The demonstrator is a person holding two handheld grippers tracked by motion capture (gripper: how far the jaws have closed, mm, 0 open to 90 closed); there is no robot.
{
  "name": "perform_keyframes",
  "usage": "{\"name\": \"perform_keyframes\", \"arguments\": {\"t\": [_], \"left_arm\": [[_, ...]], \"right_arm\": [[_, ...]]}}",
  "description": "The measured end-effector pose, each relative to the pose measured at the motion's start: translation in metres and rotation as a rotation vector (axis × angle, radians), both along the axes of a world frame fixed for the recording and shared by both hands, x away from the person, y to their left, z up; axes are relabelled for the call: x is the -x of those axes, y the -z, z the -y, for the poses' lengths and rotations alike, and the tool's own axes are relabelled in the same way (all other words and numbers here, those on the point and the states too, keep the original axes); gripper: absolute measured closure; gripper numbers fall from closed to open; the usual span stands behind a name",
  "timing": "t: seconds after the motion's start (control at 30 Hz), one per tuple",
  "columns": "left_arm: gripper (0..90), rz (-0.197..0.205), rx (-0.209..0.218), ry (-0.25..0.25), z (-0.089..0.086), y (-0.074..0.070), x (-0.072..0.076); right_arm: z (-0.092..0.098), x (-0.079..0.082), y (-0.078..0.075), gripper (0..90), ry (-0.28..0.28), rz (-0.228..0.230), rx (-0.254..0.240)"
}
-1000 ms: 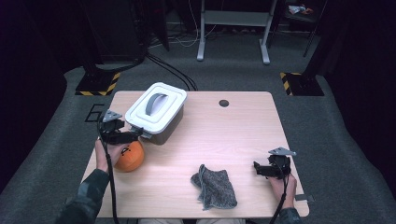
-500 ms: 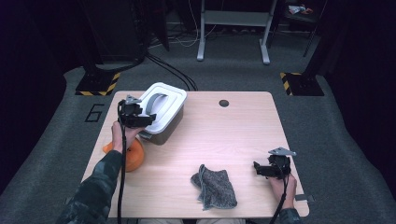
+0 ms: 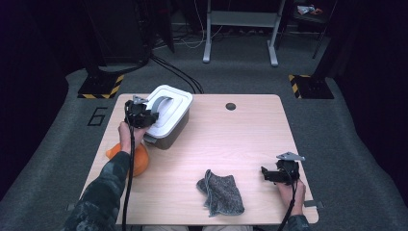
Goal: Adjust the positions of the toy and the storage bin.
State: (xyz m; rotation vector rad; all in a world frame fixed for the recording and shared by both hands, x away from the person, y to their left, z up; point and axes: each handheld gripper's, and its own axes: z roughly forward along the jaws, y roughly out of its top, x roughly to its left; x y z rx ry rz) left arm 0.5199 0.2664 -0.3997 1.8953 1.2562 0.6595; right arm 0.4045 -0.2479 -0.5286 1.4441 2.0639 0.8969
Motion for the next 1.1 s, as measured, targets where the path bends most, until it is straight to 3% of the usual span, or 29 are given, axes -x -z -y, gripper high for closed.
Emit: {"name": "perform_keyframes", "arguments": {"t": [0.23, 0.43, 0.53, 0.77, 0.9, 1.1], "left_arm": [[63.3, -0.005, -0.009, -0.013, 0.009, -0.001, 0.003], [63.7, -0.015, 0.001, -0.057, 0.013, -0.001, 0.004], [63.9, -0.017, 0.033, -0.057, 0.014, 0.0, 0.005], [65.1, -0.013, 0.006, -0.059, 0.02, -0.001, 0.006], [65.4, -0.013, 0.019, -0.079, 0.021, 0.0, 0.006], [65.8, -0.02, 0.042, -0.07, 0.028, -0.001, 0.007]], "right_arm": [[0.0, 0.0, 0.0, 7.6, 0.0, 0.0, -0.001], [0.0, 0.0, 0.0, 7.6, 0.0, 0.0, -0.001], [0.0, 0.0, 0.0, 7.6, -0.001, 0.0, -0.001], [0.0, 0.0, 0.0, 7.7, 0.0, -0.001, -0.001], [0.0, 0.0, 0.0, 7.6, -0.001, -0.001, -0.001], [0.0, 0.0, 0.0, 7.7, 0.0, -0.002, -0.003]]}}
